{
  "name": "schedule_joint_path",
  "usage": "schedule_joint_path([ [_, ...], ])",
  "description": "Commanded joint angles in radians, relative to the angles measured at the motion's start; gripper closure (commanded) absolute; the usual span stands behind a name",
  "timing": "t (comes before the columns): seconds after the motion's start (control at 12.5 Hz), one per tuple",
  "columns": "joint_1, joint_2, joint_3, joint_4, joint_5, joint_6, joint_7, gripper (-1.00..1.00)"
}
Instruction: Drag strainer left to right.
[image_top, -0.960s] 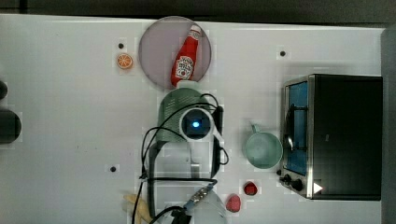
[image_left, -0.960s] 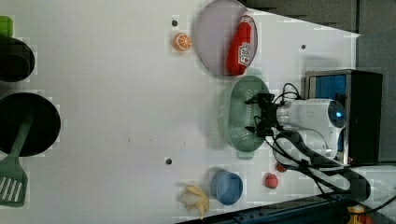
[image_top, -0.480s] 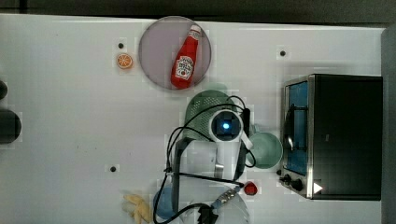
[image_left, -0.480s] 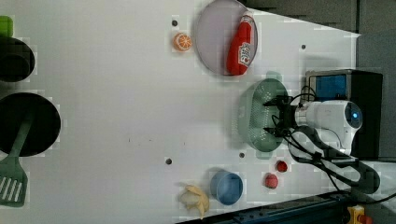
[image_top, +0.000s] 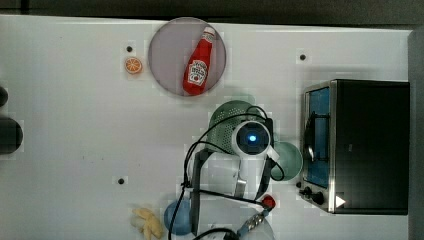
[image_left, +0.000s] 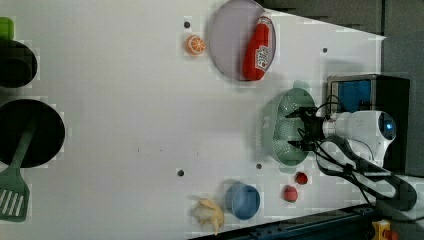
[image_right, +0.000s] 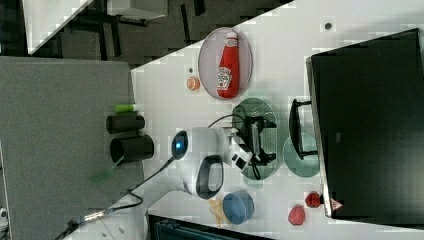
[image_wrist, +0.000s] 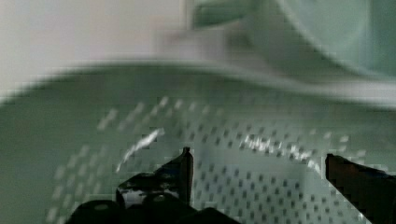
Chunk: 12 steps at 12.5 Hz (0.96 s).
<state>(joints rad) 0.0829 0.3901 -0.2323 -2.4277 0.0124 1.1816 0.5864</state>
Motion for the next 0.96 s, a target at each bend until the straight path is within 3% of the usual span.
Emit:
schedule_joint_path([
  [0.08, 0.03, -0.175, 0.046, 0.029, 0.001, -0.106, -0.226, -1.0],
  [0.32, 0.03, -0.358, 0.056, 0.086, 0.002, -0.405, -0.367, -1.0],
  [0.64, 0.029, -0.577, 0.049, 0.261, -0.001, -0.799, -0.58, -1.0],
  [0.96, 0.029, -0.7, 0.051, 0.415, -0.029, -1.098, -0.581, -1.0],
])
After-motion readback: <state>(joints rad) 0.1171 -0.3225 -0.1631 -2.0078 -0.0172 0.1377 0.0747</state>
